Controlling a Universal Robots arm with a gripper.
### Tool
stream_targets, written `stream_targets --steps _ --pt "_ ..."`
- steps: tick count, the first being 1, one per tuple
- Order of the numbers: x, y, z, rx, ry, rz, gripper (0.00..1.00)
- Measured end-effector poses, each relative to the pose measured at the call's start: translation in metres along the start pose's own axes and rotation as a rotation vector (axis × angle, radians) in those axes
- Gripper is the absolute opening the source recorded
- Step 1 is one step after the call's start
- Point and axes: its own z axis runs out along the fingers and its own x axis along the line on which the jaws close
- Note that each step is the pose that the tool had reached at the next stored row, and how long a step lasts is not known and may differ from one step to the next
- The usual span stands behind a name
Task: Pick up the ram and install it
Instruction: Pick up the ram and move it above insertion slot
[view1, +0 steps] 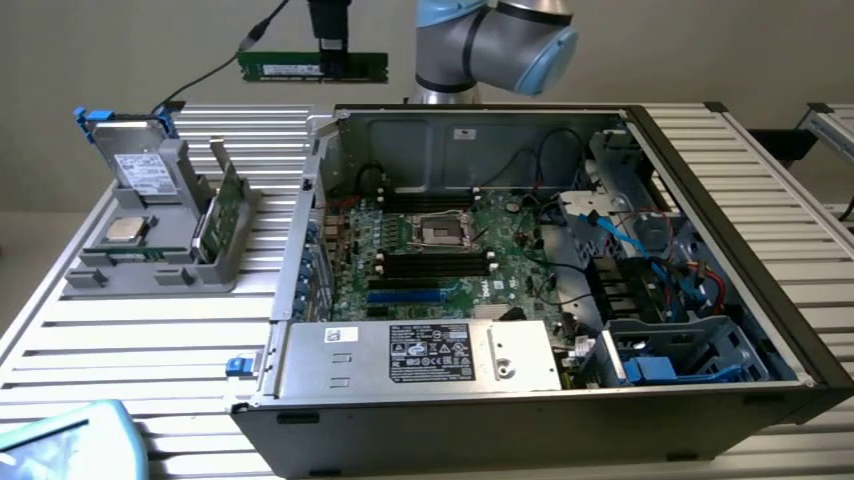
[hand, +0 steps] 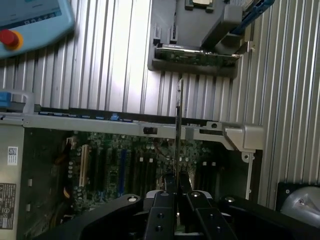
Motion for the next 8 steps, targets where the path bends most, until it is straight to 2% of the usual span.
stream_targets --steps 8 --pt "0.004 -0.0356 -0.0076 -0.0005 -0.0002 0.000 0.14"
